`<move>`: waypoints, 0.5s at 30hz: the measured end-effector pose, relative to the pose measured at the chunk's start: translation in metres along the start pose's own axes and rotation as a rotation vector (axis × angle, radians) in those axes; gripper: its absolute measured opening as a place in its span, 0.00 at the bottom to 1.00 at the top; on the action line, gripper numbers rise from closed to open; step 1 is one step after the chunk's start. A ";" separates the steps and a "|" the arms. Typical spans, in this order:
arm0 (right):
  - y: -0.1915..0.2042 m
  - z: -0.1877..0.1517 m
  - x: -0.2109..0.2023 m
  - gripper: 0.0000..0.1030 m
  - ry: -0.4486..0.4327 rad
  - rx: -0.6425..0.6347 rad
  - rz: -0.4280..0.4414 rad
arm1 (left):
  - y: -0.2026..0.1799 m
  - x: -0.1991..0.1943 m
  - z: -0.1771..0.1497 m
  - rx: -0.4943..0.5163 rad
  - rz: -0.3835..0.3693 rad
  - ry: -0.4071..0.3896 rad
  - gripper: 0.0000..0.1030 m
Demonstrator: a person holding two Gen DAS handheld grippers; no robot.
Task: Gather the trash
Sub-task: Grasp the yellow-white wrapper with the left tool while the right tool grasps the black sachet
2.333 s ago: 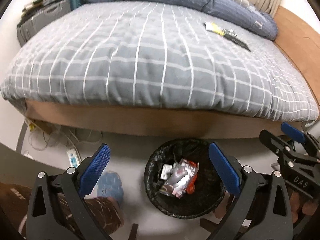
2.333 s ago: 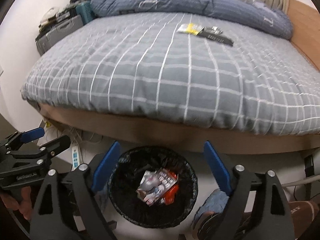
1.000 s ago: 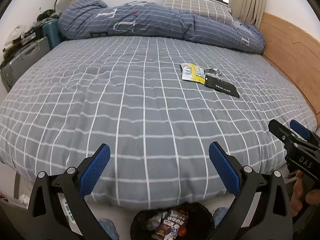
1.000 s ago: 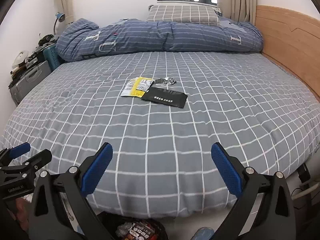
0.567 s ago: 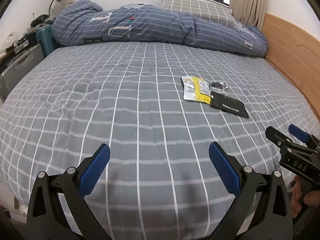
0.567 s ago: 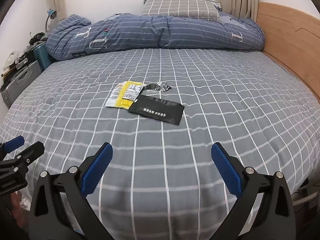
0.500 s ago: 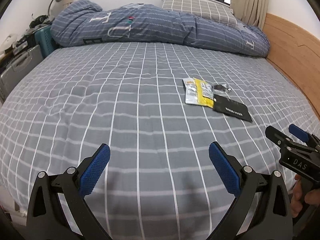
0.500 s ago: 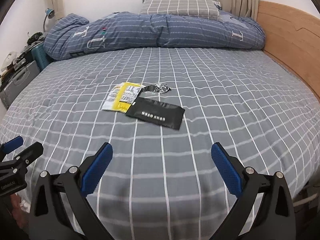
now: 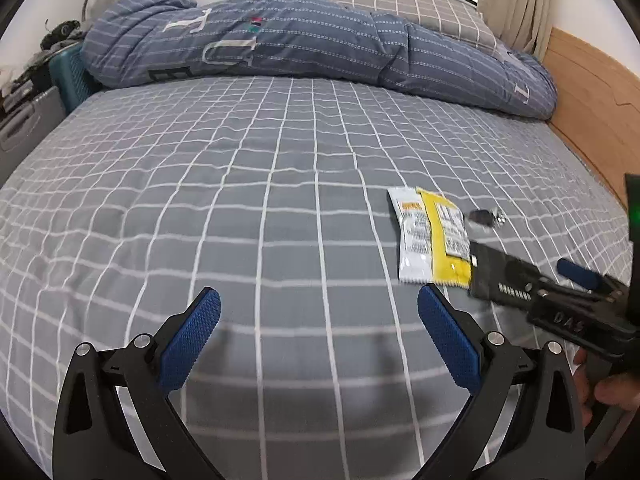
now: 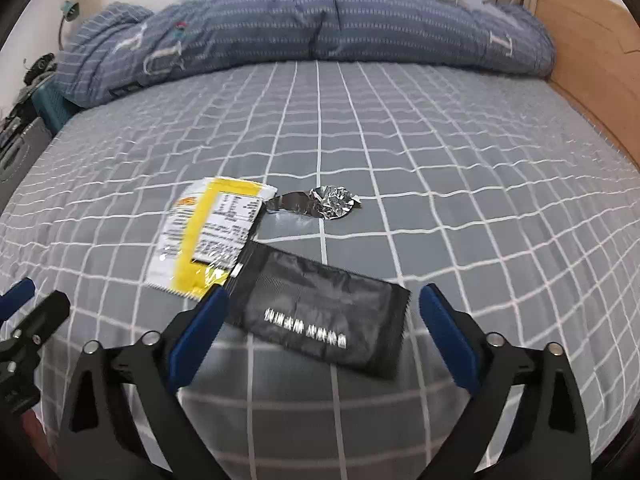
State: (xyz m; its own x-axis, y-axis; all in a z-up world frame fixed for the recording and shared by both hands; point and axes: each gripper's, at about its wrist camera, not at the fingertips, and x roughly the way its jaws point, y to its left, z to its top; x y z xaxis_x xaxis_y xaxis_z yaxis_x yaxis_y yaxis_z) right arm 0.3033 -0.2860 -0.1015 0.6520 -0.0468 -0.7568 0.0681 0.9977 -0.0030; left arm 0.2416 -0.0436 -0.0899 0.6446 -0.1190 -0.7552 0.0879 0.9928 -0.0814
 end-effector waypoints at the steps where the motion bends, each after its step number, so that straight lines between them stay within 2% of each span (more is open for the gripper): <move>1: 0.001 0.001 0.006 0.83 0.018 -0.001 0.000 | 0.001 0.003 0.003 -0.005 -0.001 0.001 0.94; 5: 0.009 0.001 0.028 0.78 0.096 -0.027 -0.006 | -0.002 0.017 0.015 -0.015 -0.013 0.002 0.94; 7: 0.015 -0.003 0.033 0.76 0.102 -0.045 -0.028 | -0.006 0.020 0.019 -0.002 -0.011 -0.003 0.94; 10: 0.015 -0.005 0.035 0.69 0.108 -0.036 -0.009 | -0.011 0.024 0.020 0.008 -0.010 0.001 0.94; 13: 0.021 -0.007 0.032 0.45 0.107 -0.051 0.009 | -0.013 0.026 0.020 0.017 -0.007 0.005 0.94; 15: 0.021 -0.011 0.030 0.35 0.104 -0.054 0.013 | -0.014 0.026 0.020 0.016 -0.006 0.006 0.94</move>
State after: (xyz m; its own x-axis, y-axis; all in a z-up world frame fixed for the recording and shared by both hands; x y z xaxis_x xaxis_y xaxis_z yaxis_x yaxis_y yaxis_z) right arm 0.3161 -0.2660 -0.1313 0.5707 -0.0311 -0.8206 0.0174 0.9995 -0.0258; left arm 0.2726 -0.0606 -0.0955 0.6392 -0.1252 -0.7588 0.1041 0.9917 -0.0760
